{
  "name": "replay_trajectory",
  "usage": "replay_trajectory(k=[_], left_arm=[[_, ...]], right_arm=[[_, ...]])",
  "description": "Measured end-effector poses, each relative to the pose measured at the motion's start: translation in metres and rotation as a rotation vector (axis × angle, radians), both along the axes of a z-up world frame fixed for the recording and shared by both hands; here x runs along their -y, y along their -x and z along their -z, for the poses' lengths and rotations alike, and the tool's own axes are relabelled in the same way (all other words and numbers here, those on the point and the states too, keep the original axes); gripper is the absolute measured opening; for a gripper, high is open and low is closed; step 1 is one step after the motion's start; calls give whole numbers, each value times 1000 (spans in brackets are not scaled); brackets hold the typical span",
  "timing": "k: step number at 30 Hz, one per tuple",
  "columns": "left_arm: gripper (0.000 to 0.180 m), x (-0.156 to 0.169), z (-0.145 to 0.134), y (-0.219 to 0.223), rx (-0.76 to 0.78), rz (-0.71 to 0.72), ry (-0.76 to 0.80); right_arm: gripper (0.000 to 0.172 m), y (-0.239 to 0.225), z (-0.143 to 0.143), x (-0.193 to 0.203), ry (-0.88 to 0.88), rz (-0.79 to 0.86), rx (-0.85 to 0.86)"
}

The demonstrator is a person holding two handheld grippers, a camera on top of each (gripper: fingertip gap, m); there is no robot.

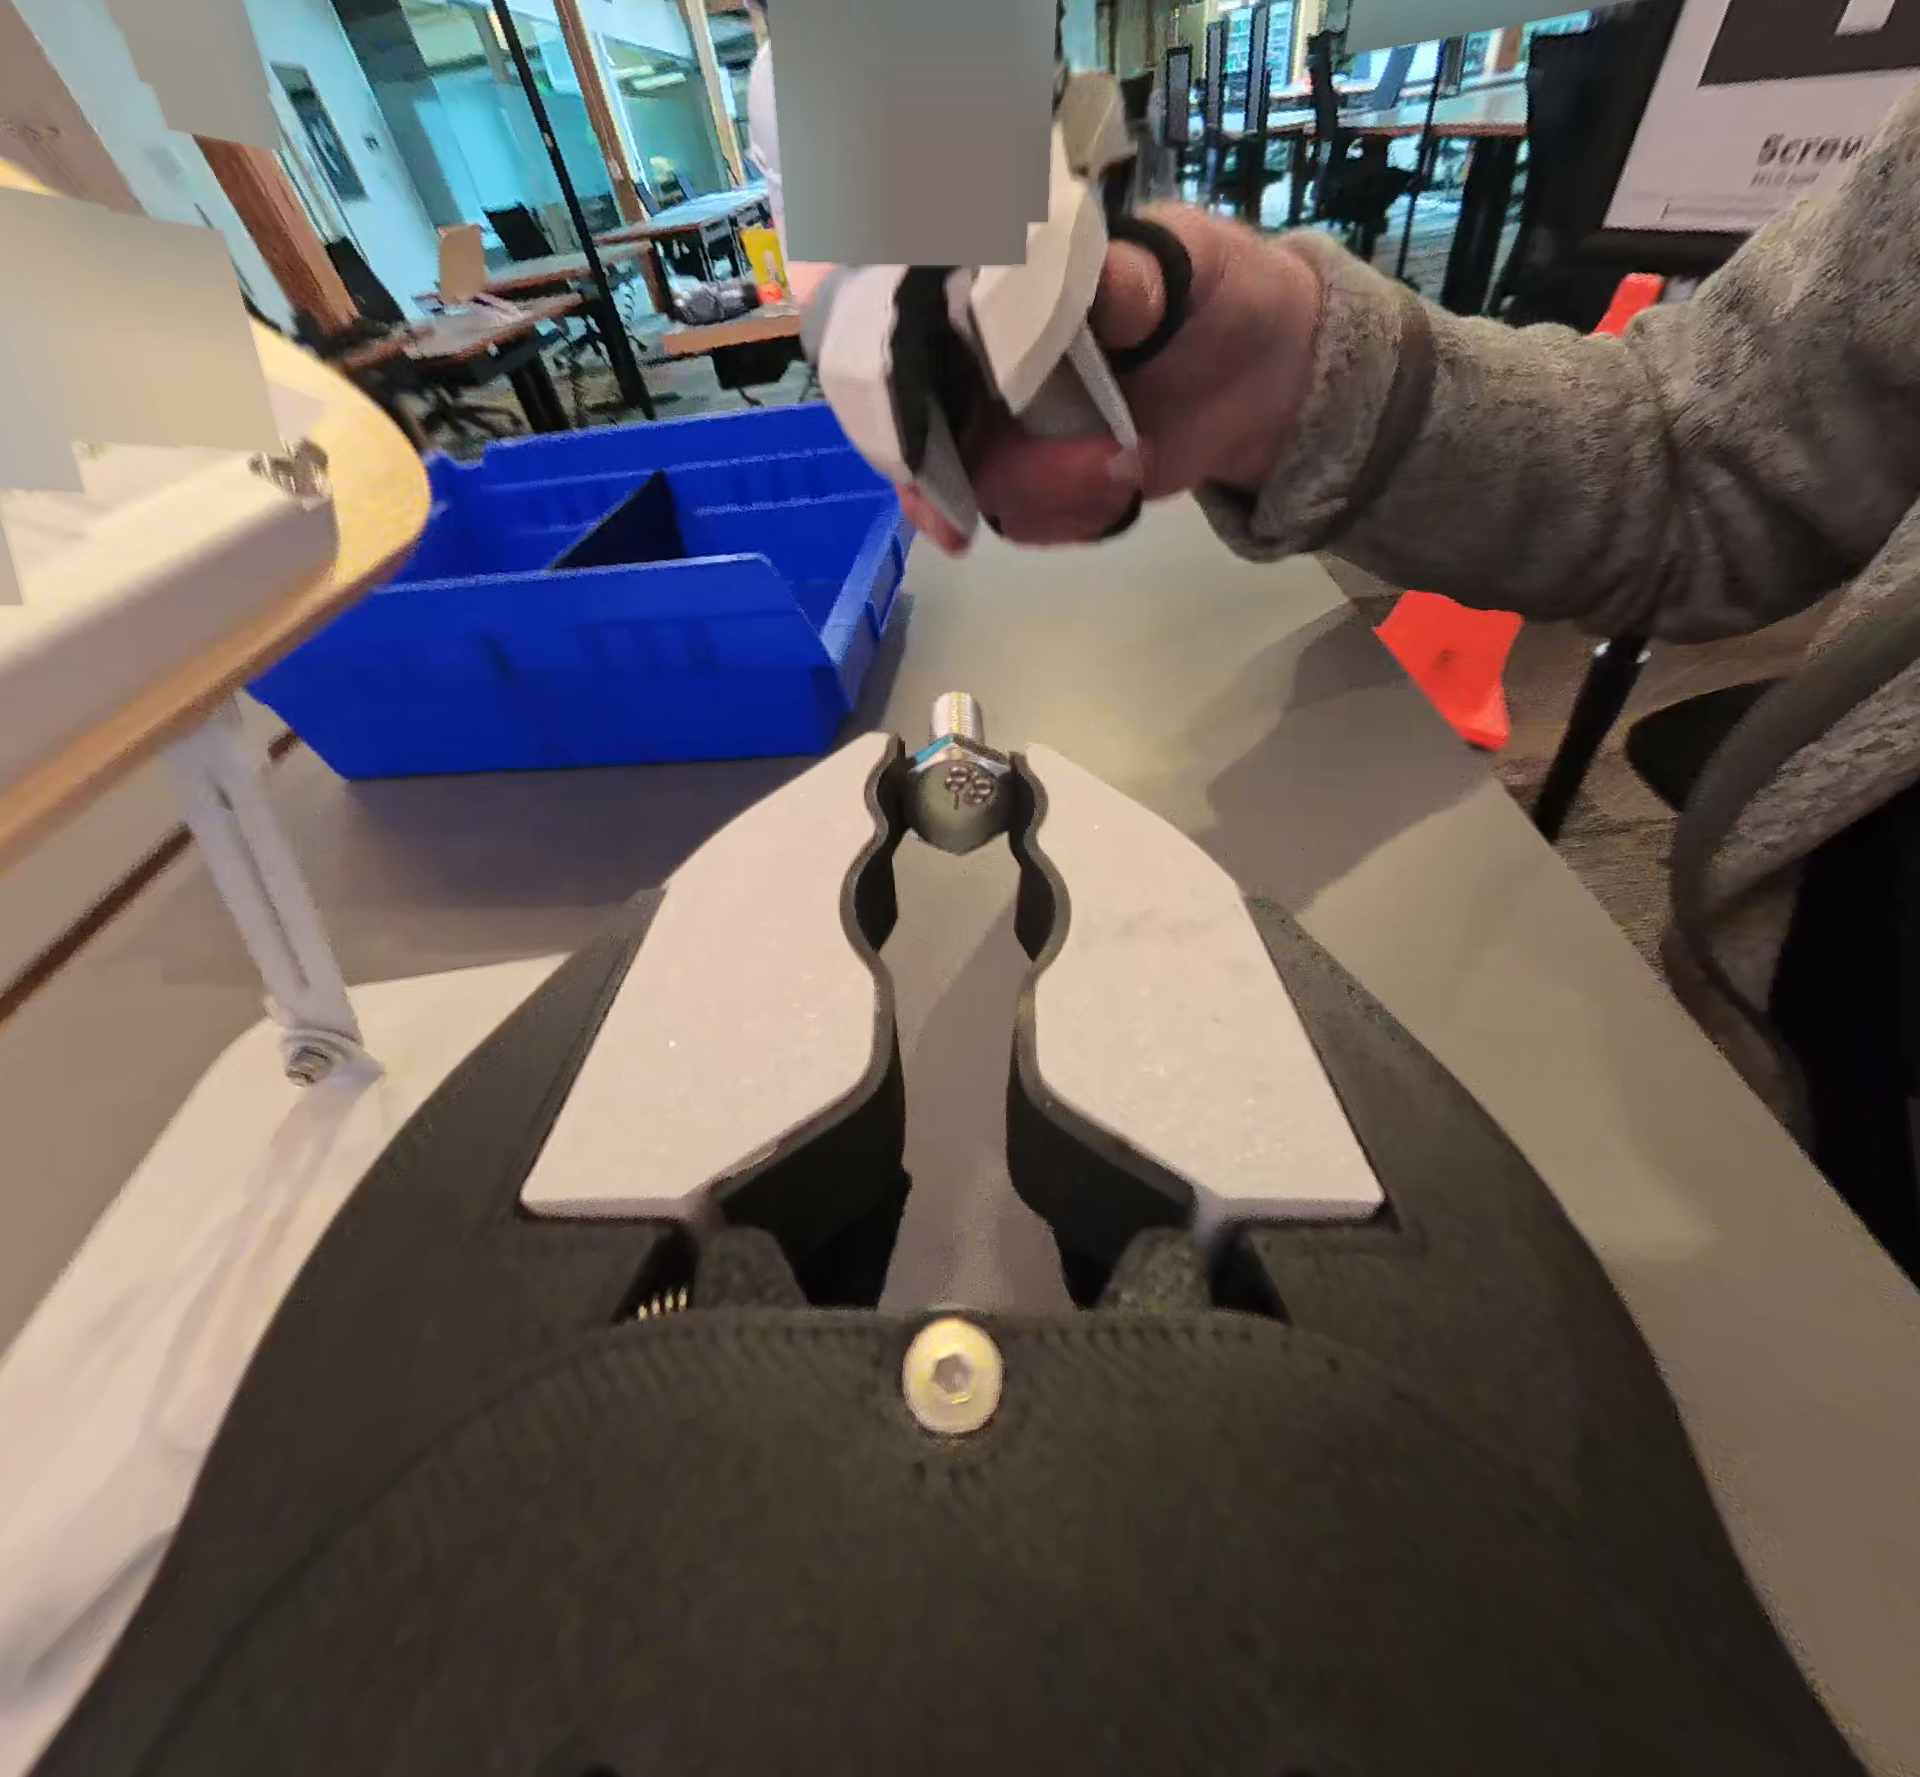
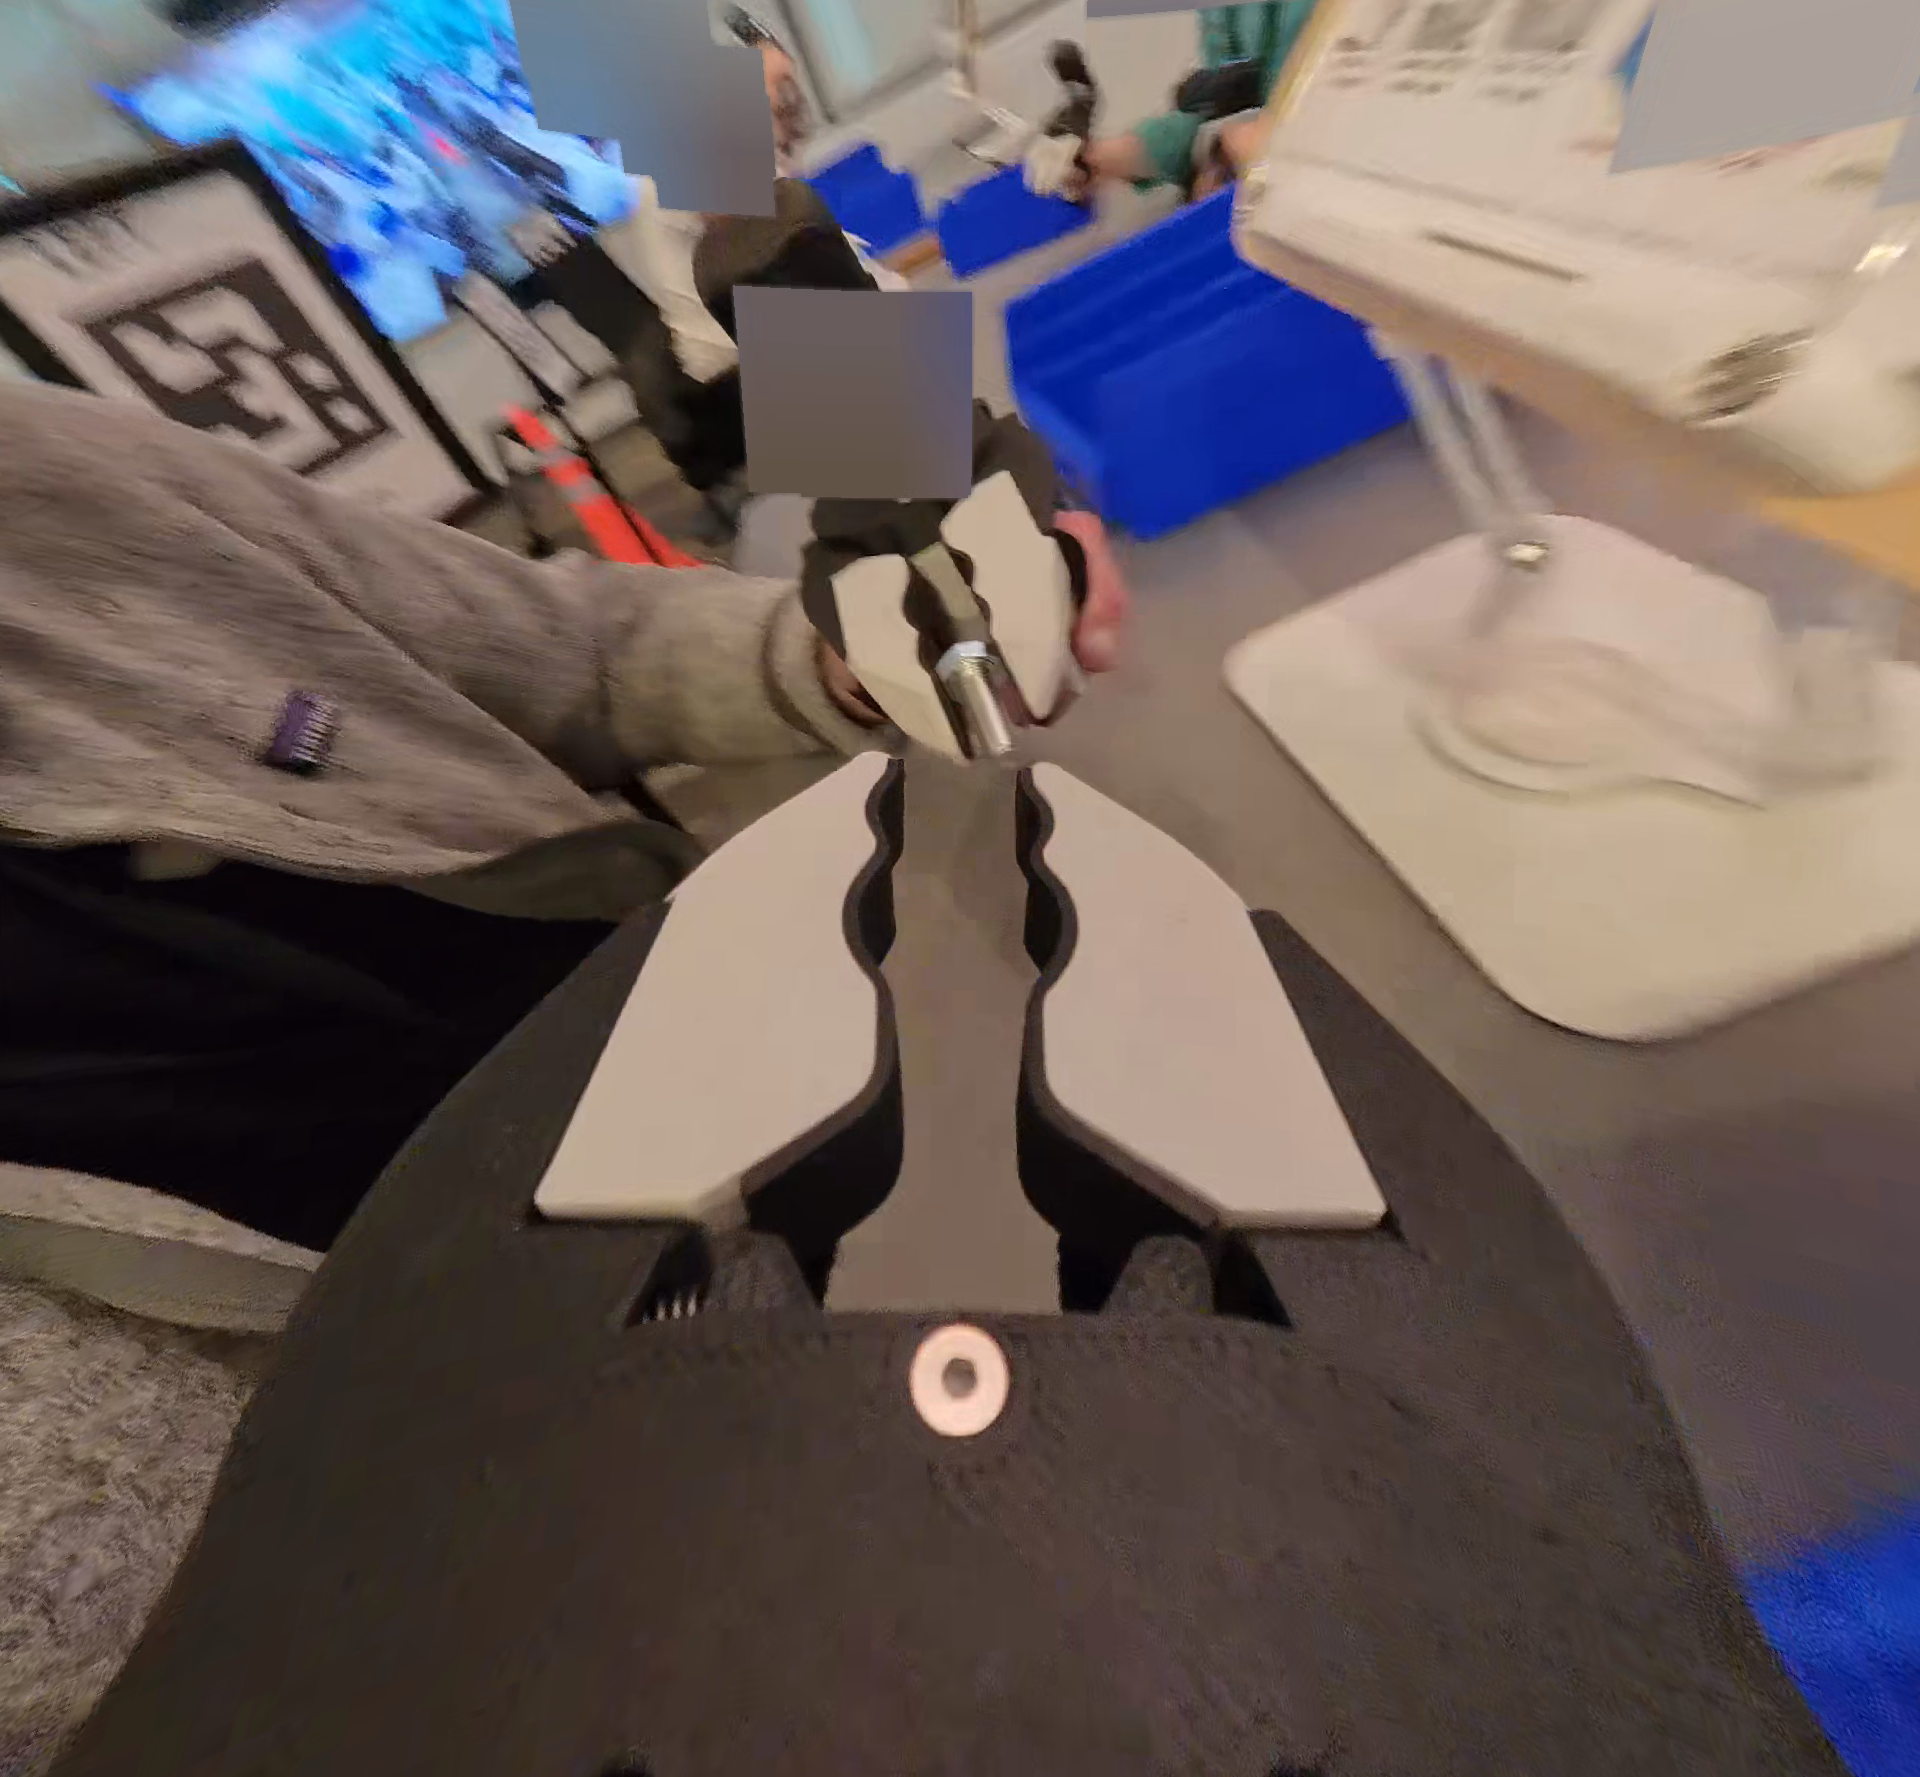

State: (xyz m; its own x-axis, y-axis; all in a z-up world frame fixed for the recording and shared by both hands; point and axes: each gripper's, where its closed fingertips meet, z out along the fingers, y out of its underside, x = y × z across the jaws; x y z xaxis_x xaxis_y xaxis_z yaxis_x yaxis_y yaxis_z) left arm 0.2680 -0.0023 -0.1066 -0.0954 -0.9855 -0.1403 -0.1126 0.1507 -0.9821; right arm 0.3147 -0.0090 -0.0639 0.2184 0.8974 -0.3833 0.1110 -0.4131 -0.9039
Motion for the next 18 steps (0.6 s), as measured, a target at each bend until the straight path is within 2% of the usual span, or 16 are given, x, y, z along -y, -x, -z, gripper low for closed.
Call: replay_trajectory(k=[4,7,10,14,18], left_arm=[[18,12,-9,-1,6,15,-68],[18,16,-13,-2,11,6,-110],[18,18,-15,-2,11,0,-147],[18,22,-15,-3,6,0,-194],[18,22,-14,-3,3,-13,-220]], right_arm=[[15,27,14,5,116,-92,-153],[19,40,21,9,174,-144,-222],[21,49,22,13,197,-180,-254],[10,54,20,15,203,-205,-279],[9,54,21,15,198,-196,-293]])
